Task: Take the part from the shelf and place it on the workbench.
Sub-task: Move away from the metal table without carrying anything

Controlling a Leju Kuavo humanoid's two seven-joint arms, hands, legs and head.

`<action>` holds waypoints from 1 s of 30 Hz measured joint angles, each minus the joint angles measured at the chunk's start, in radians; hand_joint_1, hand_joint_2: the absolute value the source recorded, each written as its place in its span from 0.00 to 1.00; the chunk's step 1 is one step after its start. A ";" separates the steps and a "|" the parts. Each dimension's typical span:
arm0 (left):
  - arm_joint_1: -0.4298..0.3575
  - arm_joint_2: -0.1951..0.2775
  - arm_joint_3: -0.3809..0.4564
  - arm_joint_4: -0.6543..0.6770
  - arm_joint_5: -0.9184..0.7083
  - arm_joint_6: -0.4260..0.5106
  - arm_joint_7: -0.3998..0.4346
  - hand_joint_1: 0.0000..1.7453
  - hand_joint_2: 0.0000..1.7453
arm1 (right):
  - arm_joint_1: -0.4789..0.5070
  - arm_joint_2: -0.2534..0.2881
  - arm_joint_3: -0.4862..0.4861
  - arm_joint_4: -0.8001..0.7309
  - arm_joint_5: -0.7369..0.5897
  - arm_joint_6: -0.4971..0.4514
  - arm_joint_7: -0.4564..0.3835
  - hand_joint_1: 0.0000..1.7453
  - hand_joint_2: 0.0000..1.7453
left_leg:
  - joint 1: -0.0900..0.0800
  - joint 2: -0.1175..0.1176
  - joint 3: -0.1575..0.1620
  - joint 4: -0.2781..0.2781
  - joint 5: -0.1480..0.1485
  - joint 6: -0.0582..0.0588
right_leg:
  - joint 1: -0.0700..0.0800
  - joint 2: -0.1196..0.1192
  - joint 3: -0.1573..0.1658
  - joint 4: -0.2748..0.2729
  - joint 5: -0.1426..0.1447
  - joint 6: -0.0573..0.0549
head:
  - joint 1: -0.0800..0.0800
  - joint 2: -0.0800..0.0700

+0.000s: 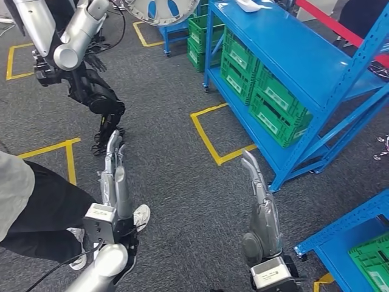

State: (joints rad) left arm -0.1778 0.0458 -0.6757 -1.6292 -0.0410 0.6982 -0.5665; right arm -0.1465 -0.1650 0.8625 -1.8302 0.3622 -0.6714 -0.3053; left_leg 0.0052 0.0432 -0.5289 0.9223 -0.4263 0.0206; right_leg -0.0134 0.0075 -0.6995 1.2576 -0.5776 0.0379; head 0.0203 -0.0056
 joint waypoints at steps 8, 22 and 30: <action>-0.001 0.000 -0.001 0.004 0.001 0.000 0.000 0.00 0.00 | 0.001 0.000 0.000 0.000 0.002 0.000 0.000 0.00 0.00 | 0.000 0.040 0.004 0.002 -0.005 -0.007 | -0.003 -0.039 0.123 -0.209 0.095 -0.001 | 0.011 0.000; 0.000 0.006 -0.001 0.015 0.002 0.000 0.000 0.00 0.00 | 0.002 0.015 -0.006 0.001 0.003 0.000 -0.006 0.00 0.00 | 0.005 -0.097 -0.036 0.064 -0.005 -0.044 | 0.000 0.094 0.179 -0.320 0.147 -0.045 | -0.042 0.000; -0.007 0.003 -0.008 0.017 0.001 0.000 -0.002 0.00 0.00 | 0.004 0.017 -0.015 0.001 0.004 0.000 -0.009 0.00 0.00 | 0.008 -0.035 0.005 -0.017 0.012 -0.003 | -0.004 0.014 0.078 -0.120 0.023 -0.007 | -0.012 0.000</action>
State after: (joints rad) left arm -0.1846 0.0491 -0.6837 -1.6121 -0.0396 0.6985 -0.5680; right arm -0.1430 -0.1480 0.8474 -1.8290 0.3661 -0.6714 -0.3140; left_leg 0.0131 0.0082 -0.5235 0.9055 -0.4146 0.0181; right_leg -0.0179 0.0215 -0.6215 1.1376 -0.5541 0.0313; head 0.0086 -0.0055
